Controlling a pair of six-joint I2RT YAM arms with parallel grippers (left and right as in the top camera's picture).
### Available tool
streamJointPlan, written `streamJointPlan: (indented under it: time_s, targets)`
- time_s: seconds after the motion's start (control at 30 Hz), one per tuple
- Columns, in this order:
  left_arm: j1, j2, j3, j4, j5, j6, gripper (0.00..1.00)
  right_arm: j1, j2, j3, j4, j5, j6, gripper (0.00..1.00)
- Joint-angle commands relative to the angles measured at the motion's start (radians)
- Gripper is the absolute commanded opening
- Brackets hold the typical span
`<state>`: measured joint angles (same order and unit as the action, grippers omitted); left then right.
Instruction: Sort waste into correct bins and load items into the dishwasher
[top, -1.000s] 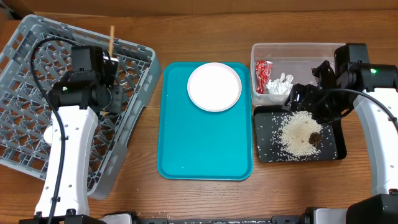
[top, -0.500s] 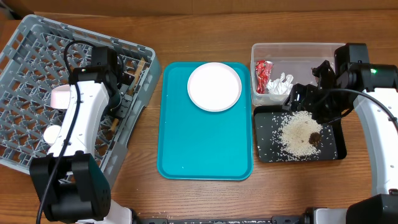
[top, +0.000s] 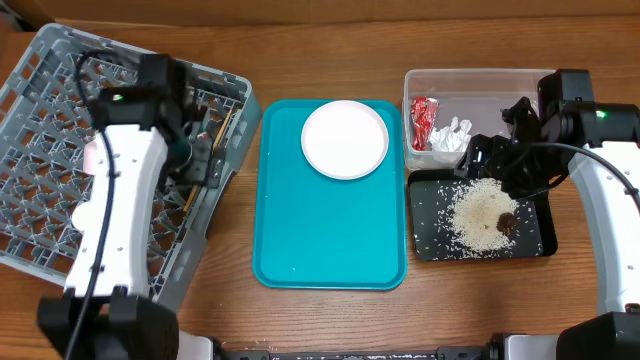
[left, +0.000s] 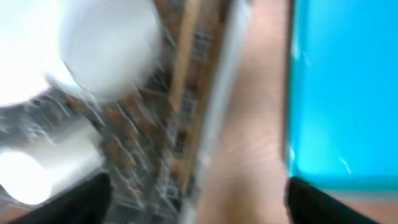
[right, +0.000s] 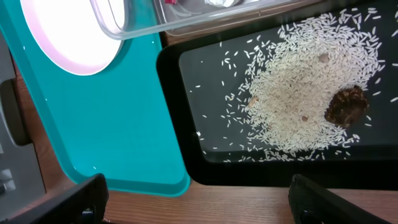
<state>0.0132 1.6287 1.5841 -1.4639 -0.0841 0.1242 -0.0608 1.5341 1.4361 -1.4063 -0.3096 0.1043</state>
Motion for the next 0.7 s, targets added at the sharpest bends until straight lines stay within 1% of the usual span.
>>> streamJointPlan:
  time_s: [0.0,0.07,0.1,0.2,0.33,0.4,0.43,0.47,0.57,0.6,0.67]
  targets:
    - [0.0,-0.021,-0.006,-0.082,0.126,-0.077,0.83,0.001,-0.028,0.026,0.002,0.002,0.0,0.94]
    - [0.0,-0.021,-0.045,-0.111,0.125,-0.077,0.77,0.001,-0.028,0.026,0.0,0.002,0.0,0.94]
    - [0.0,-0.021,-0.071,-0.11,0.121,-0.08,0.76,0.001,-0.028,0.026,0.0,0.002,0.0,0.94]
    - [0.0,-0.021,-0.167,-0.078,0.064,-0.101,0.76,0.001,-0.028,0.026,-0.006,0.002,0.0,0.94]
    - [0.0,-0.02,-0.311,0.01,-0.052,-0.189,0.76,0.001,-0.028,0.026,-0.015,0.002,0.0,0.94]
    - [0.0,-0.02,-0.346,0.039,-0.06,-0.201,0.75,0.001,-0.028,0.026,-0.015,0.002,0.0,0.94]
    - [0.0,-0.02,-0.368,0.059,-0.061,-0.212,0.72,0.001,-0.028,0.026,-0.016,0.002,0.0,0.94]
    - [0.0,-0.02,-0.383,0.073,-0.059,-0.22,0.62,0.001,-0.028,0.026,-0.018,0.003,0.0,0.94]
    - [0.0,-0.02,-0.406,0.095,-0.055,-0.244,0.43,0.001,-0.028,0.026,-0.018,0.002,0.0,0.94]
    - [0.0,-0.02,-0.419,0.109,-0.053,-0.245,0.41,0.001,-0.028,0.026,-0.018,0.002,0.0,0.94]
    - [0.0,-0.02,-0.433,0.125,-0.054,-0.245,0.4,0.001,-0.028,0.026,-0.019,0.002,0.0,0.94]
